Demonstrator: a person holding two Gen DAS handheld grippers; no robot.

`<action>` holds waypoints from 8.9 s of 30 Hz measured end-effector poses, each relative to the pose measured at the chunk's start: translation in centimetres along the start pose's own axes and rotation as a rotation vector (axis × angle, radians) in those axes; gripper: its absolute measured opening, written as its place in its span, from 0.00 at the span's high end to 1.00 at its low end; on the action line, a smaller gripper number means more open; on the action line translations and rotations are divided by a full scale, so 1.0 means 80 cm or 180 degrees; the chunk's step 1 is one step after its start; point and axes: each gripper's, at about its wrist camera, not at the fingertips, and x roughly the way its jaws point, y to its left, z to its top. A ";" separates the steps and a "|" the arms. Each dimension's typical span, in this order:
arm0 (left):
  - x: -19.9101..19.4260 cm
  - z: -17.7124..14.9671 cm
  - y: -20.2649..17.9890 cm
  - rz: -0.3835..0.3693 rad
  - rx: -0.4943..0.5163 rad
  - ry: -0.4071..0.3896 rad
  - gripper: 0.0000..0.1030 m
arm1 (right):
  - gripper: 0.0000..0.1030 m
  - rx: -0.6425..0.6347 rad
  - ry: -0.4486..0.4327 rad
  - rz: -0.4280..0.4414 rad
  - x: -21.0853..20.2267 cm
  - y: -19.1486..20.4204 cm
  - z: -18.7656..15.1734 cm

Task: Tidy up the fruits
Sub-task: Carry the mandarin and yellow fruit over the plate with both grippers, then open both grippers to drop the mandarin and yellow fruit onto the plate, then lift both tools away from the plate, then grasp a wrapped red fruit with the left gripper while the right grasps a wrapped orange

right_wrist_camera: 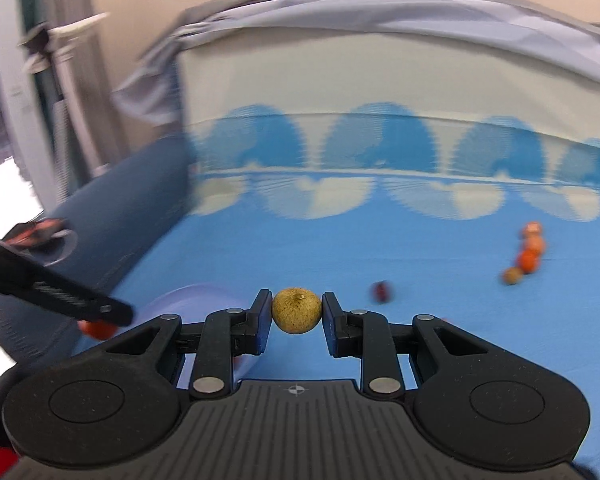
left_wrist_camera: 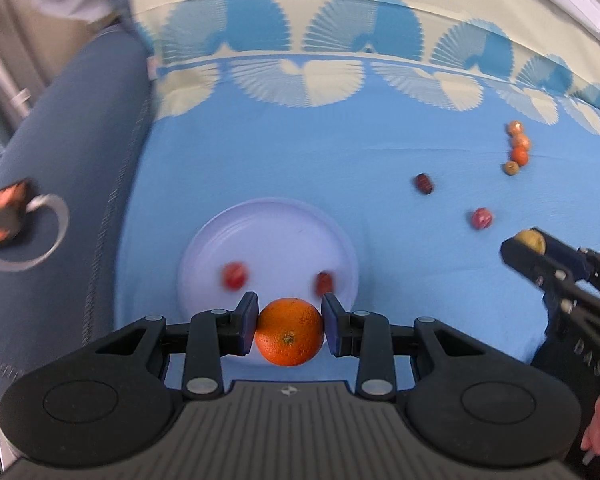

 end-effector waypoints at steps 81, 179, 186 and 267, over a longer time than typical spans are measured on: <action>0.001 -0.091 0.083 -0.0139 -0.0351 0.0085 0.63 | 0.73 -0.0787 0.0656 0.0189 0.001 0.125 -0.048; -0.064 -0.121 0.080 0.0430 -0.0376 -0.0385 0.00 | 0.03 -0.0958 0.0210 0.0056 -0.057 0.168 -0.047; -0.057 -0.122 0.083 0.0401 -0.0408 -0.0327 0.00 | 0.03 -0.0976 0.0255 0.0063 -0.053 0.170 -0.048; 0.255 0.085 -0.330 -0.0446 0.1551 -0.0010 0.00 | 0.01 0.0928 0.0270 -0.1582 0.239 -0.426 0.039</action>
